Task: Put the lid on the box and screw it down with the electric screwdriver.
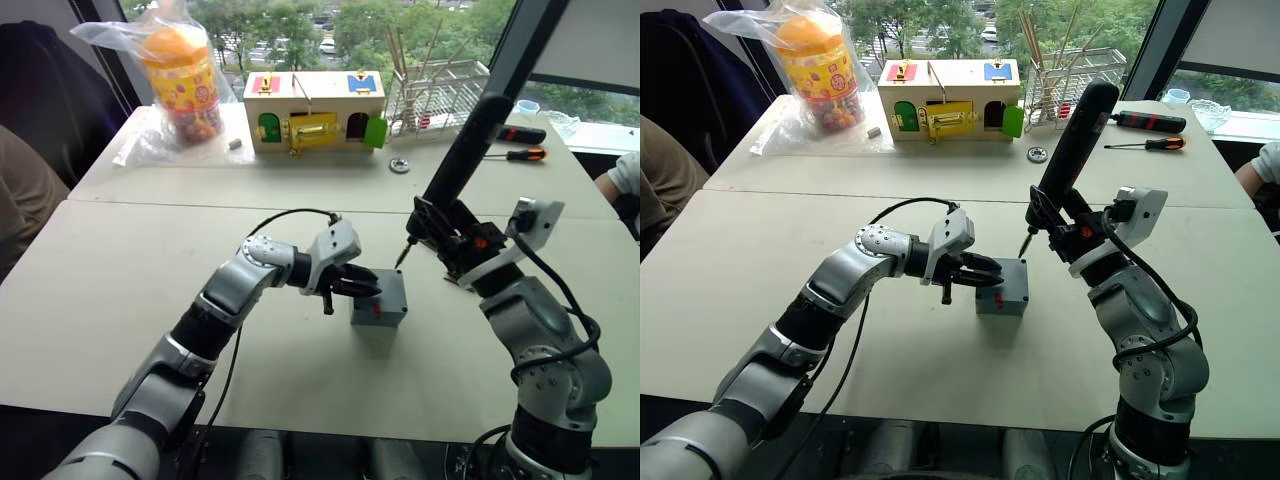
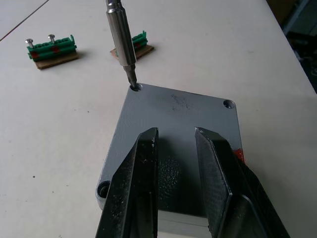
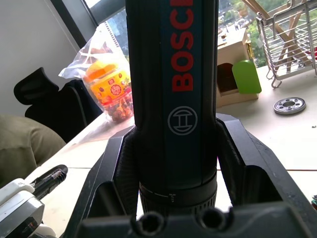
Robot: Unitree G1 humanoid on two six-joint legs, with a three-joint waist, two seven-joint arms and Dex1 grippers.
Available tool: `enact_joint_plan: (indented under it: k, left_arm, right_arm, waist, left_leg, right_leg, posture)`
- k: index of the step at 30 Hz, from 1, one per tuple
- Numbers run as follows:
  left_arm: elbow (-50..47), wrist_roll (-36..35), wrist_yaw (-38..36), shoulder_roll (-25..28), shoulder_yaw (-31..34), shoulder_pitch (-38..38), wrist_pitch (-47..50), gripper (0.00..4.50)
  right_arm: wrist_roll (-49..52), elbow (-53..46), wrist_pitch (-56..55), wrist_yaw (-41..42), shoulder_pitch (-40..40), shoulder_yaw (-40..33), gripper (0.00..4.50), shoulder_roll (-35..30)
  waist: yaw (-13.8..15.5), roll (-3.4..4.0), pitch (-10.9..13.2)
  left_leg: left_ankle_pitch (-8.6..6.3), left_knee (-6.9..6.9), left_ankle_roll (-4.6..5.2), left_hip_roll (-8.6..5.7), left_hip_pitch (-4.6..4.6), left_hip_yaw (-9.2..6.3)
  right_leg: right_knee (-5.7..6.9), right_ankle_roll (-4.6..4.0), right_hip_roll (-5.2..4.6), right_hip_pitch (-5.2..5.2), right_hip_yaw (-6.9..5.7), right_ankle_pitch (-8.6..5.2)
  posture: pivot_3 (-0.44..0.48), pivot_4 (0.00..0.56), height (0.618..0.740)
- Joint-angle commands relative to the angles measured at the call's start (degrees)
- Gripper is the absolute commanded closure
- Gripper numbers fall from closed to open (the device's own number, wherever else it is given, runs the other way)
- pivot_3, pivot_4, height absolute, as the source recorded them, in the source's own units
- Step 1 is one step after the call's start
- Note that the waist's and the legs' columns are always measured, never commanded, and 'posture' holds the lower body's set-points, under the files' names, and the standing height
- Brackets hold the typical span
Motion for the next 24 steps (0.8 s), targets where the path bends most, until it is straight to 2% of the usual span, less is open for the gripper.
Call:
enact_joint_plan:
  k: [1,12,24]
  left_arm:
    - [-0.75,0.57,-0.49,0.31,-0.76,0.84,0.64,3.38]
    - [-0.48,0.6,-0.57,-0.2,-0.81,0.79,0.86,3.38]
    - [0.68,2.35,-0.31,0.28,-1.89,2.25,0.38,3.38]
  right_arm:
    - [0.92,-1.92,-2.64,0.02,-0.18,-0.07,2.71,-0.98]
    - [-0.49,-0.31,-4.95,0.26,2.25,1.89,2.71,-2.08]
    - [-8.17,3.13,-12.04,3.53,5.82,11.49,2.71,-3.35]
  waist:
    - [0.03,0.0,0.0]
    - [0.01,0.0,0.0]
    - [-0.06,-0.18,-0.16]
  left_leg:
    - [-0.01,0.0,0.02,0.0,0.03,0.0]
    - [-0.16,0.0,0.3,0.0,0.08,0.0]
    - [-0.17,-0.01,0.31,0.0,0.26,-0.01]
  right_leg:
    - [0.0,0.0,0.0,0.03,0.0,0.0]
    - [0.0,0.0,0.0,0.07,0.0,0.0]
    - [-0.01,-0.01,0.01,0.25,0.0,0.0]
  posture:
    - [0.0,0.15,0.708]
    - [0.0,0.15,0.708]
    - [0.0,0.15,0.708]
